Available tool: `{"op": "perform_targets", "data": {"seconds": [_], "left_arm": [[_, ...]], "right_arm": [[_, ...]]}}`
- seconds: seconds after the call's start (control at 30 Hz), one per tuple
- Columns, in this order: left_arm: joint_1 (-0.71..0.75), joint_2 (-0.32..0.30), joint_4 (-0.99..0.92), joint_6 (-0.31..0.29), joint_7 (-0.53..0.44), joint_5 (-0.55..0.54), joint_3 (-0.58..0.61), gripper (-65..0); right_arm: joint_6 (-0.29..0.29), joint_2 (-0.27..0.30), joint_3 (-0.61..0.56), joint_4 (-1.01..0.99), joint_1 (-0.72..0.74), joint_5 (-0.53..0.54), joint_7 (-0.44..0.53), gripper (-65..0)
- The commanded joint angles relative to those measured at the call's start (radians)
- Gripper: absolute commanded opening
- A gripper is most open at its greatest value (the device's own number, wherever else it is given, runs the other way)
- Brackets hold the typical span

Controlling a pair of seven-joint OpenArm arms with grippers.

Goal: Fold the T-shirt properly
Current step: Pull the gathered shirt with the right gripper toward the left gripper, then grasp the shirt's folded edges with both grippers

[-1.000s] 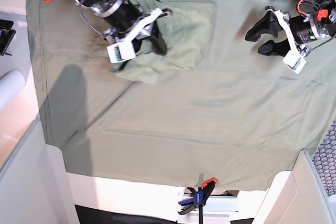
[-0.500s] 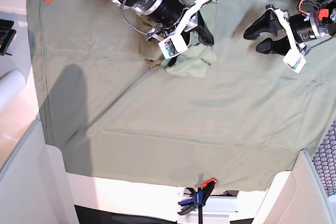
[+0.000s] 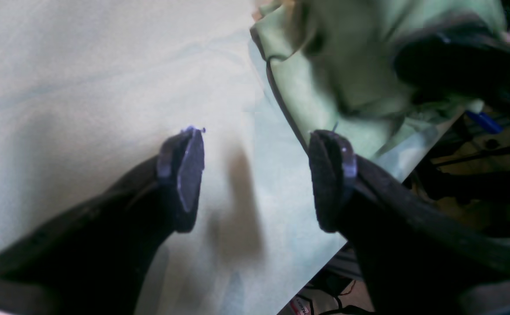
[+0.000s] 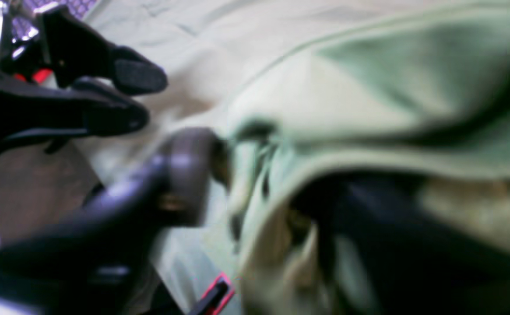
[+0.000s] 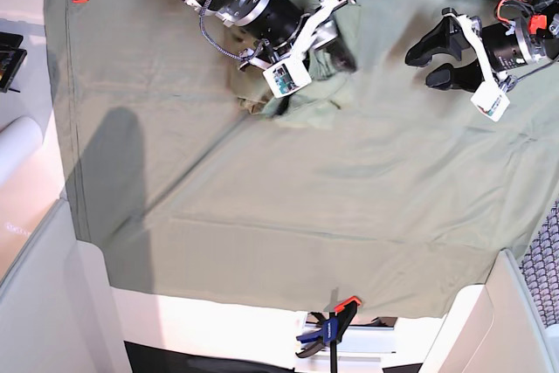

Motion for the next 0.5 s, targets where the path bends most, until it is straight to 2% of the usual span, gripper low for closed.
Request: {"op": "perform_targets", "data": {"seconds": [0.0,0.27,0.47], "left_arm": [[-0.005,-0.014,0.013,-0.009,-0.018,-0.025,-0.007,-24.4],[-0.006,-0.014,0.013,-0.009,-0.018,-0.051,-0.007,-24.4],[-0.006,-0.021,0.013,-0.009,-0.015,-0.065,-0.009,-24.4]], "right_arm": [[0.004,-0.006,-0.003,0.016,0.01,0.018,0.035,-20.0],[0.004,-0.006,-0.057,0.017,0.013,0.133,0.042,-20.5],[0.003,-0.006,-0.094,0.027,0.014,0.125,0.049,-20.5]]}}
